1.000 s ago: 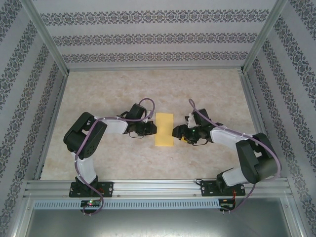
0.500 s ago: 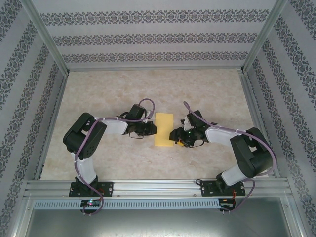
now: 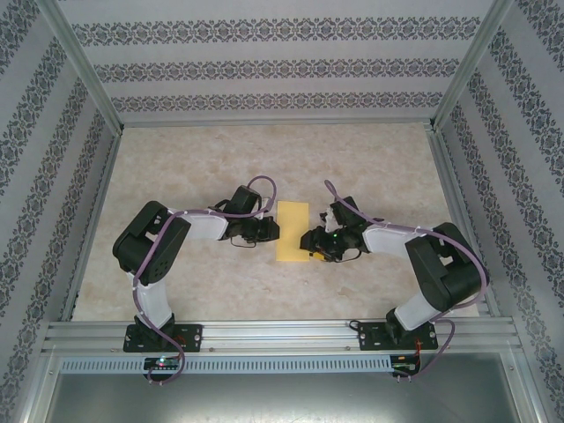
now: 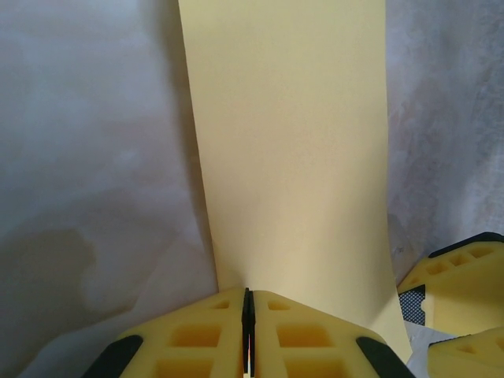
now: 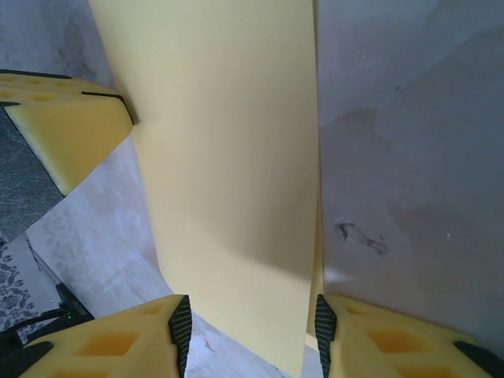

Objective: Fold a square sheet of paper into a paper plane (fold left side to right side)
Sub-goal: Fold the triangle a second time at the center of the table.

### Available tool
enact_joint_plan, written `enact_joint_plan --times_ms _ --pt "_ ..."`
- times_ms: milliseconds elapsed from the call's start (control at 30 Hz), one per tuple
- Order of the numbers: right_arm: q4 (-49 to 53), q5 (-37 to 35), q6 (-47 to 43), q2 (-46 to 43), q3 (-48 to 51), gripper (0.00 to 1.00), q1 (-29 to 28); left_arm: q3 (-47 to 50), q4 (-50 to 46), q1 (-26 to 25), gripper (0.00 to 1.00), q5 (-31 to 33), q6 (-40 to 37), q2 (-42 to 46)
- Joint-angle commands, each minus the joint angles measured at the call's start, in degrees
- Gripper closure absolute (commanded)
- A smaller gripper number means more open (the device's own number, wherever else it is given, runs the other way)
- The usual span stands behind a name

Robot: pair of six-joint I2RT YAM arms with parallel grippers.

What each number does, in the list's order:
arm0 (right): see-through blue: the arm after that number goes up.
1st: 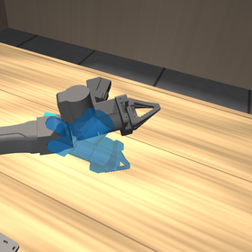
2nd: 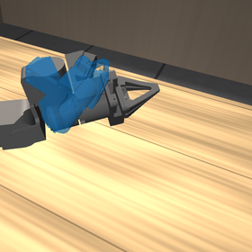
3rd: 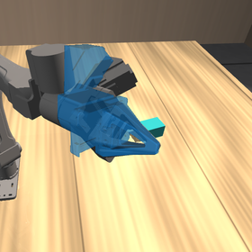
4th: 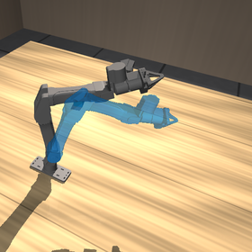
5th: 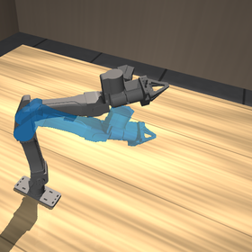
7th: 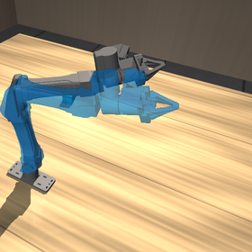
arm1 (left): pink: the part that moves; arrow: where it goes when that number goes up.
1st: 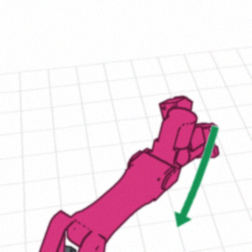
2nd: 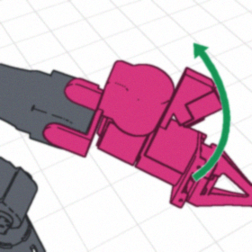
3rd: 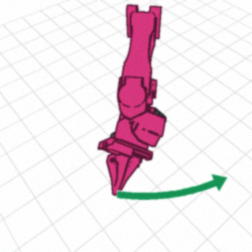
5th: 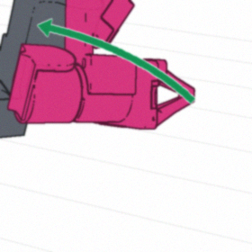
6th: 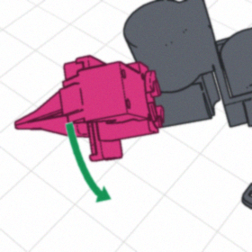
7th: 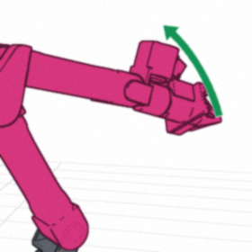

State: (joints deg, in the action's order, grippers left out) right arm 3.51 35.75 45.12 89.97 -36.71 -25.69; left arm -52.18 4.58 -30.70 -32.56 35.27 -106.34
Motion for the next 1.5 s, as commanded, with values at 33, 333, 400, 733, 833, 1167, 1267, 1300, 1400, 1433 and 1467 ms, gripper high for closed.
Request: enact_joint_plan --times_ms 33,333,400,733,833,1167,1267,1300,1400,1433,1467 --pt "-2.97 1.89 1.59 1.21 -0.89 0.54 -0.68 0.94 -2.55 -1.08 0.87 0.47 0.44 0.63" --pt "-6.51 2.61 3.73 2.64 -0.91 0.55 -0.2 2.18 -1.03 -1.03 0.65 2.25 -1.12 7.07" --pt "-8.57 3.44 4.88 3.22 -0.82 0.55 0.32 3.34 -0.23 -0.99 0.56 3.7 -2.05 10.44" --pt "-10.14 5.73 5.99 5.65 -3.94 0.54 2.99 12.72 -2.17 -4.61 0.46 12.68 -10.65 31.53" --pt "-9.86 6.99 6.18 5.69 -5.11 0.54 4.13 15.31 -2.6 -9.81 0.43 16.29 -13.87 36.3" --pt "-4.48 6.79 4.43 4.5 -10.12 0.54 4.75 9.93 -6.2 -27.35 0.31 33.13 -19.66 30.58" --pt "-5.08 6.67 5.01 4.68 -10.06 0.54 4.77 6.54 -7.41 -30.14 0.3 38.31 -19.93 25.28" --pt "-5.09 6.53 4.98 4.68 -10.06 0.54 4.62 5.71 -7.56 -30.8 0.29 40.34 -19.6 23.96" --pt "-5.26 6.44 5.23 4.68 -10.13 0.54 4.69 4.9 -5.97 -31.72 0.28 43.4 -18.99 21.2" --pt "-5.42 6.51 5.31 4.69 -10.1 0.54 4.69 4.61 -5.6 -31.95 0.28 43.82 -18.97 20.26" --pt "-5.51 6.45 5.35 4.67 -10.08 0.54 4.68 4.11 -5.69 -32.13 0.28 44.21 -18.89 19.26"
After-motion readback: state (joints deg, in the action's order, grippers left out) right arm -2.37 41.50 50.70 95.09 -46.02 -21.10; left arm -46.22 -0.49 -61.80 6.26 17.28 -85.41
